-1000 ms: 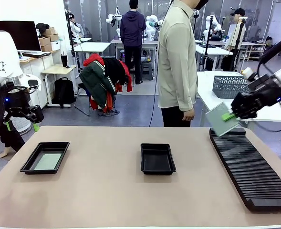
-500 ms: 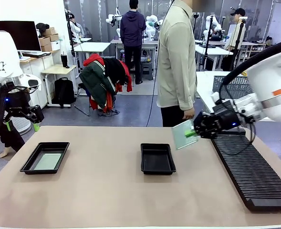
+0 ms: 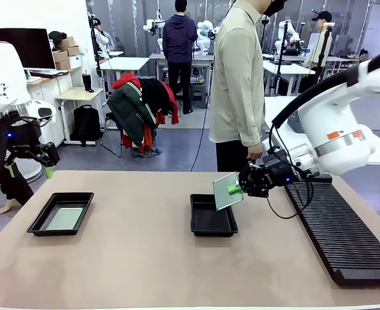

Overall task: Inspect and transfer BCBs to ESD trays.
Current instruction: Pick up the Blank PCB from the PCB Rack and place it in the right ESD tray.

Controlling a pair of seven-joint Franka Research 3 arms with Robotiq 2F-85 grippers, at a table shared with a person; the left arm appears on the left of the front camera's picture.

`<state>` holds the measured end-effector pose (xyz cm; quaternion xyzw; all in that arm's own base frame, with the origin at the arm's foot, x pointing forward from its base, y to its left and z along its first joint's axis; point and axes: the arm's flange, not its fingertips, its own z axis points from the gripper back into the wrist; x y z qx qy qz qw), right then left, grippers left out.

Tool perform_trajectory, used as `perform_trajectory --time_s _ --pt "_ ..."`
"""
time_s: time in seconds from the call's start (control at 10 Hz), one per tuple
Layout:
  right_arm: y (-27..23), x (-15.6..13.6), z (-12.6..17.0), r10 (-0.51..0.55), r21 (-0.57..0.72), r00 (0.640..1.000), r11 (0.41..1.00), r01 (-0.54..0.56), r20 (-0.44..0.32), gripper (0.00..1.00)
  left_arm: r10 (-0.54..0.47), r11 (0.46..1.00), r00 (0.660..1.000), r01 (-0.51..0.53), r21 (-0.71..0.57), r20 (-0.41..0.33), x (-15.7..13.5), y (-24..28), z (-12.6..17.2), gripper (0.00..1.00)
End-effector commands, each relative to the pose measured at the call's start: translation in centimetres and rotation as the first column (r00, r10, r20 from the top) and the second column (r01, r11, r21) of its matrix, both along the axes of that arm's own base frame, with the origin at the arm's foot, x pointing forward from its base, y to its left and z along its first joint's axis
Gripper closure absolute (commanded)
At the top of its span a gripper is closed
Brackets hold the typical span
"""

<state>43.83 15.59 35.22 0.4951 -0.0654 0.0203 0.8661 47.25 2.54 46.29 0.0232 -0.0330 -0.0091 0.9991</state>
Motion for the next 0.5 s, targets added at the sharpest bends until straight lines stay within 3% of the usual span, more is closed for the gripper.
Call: perform_trajectory --time_s 0.0,0.4 --pt "1.6 1.8 -2.3 0.002 0.027 1.0 1.0 -0.002 0.006 0.98 0.003 1.0 1.0 -0.003 0.0 0.005 -0.1 0.1 -0.1 0.0" --pt "3.3 3.1 -5.4 0.011 0.013 1.0 1.0 -0.011 -0.021 0.98 0.003 1.0 1.0 -0.003 0.0 0.005 -0.1 0.1 -0.1 0.0"
